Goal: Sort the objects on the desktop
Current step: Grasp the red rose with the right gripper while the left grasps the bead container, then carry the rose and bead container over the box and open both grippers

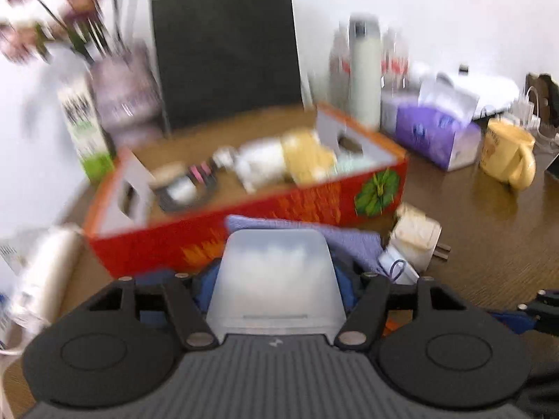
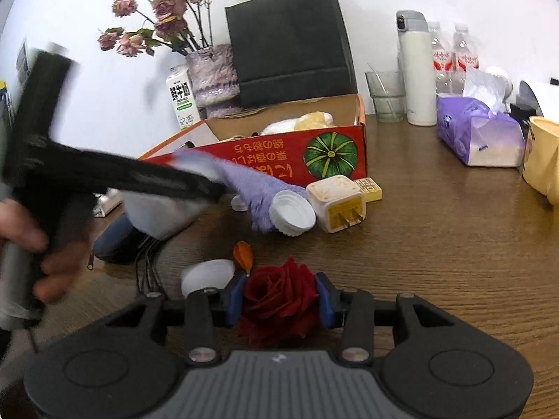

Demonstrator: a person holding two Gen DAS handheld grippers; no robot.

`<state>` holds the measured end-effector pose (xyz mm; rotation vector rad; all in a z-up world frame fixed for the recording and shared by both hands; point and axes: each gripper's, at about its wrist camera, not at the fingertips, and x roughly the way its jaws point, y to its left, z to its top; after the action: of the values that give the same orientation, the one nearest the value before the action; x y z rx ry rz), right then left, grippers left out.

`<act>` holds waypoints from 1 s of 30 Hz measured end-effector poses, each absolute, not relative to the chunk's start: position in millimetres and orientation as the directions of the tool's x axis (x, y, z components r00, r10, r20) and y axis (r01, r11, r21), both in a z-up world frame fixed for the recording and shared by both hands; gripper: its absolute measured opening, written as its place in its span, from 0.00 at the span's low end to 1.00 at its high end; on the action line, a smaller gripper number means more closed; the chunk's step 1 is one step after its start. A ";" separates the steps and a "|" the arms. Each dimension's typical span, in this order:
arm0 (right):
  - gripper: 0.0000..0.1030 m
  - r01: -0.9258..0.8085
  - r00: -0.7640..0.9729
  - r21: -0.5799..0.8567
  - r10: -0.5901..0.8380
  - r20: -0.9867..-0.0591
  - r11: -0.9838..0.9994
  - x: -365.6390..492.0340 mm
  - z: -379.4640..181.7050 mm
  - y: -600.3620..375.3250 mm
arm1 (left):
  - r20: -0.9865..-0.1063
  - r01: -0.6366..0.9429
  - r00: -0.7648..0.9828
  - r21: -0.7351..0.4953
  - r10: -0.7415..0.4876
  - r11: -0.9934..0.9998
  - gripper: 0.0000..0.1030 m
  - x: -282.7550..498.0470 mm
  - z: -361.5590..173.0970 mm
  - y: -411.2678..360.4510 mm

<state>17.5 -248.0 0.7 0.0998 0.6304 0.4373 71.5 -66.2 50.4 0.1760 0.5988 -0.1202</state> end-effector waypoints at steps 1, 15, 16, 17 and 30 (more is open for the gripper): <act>0.38 -0.364 0.722 0.219 0.423 -0.547 0.905 17.0 0.8 -247.8 | -0.565 0.147 0.824 0.123 -0.052 0.981 0.64 62.7 53.6 -60.1; 0.35 -0.305 0.774 0.196 0.362 -0.519 0.932 -14.4 11.0 -244.5 | -0.599 -0.052 0.801 -0.087 -0.011 0.995 0.64 -69.0 51.0 15.8; 0.35 -0.325 0.767 0.219 0.392 -0.509 0.920 -23.9 13.5 -243.2 | -0.606 -0.048 0.795 -0.092 -0.018 0.995 0.64 -75.3 47.2 14.6; 0.35 -0.347 0.757 0.238 0.421 -0.500 0.907 -34.7 15.9 -240.9 | -0.613 -0.047 0.790 -0.090 -0.018 0.995 0.64 -80.3 43.7 12.2; 0.35 -0.422 0.732 0.235 0.482 -0.482 0.876 -80.8 39.6 -221.4 | -0.574 -0.006 0.817 -0.102 -0.054 0.995 0.64 -93.7 48.8 -3.8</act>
<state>-80.8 -221.4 39.6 0.1126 0.5606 0.4982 -93.7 -3.8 48.8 -0.1012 0.6139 -0.0256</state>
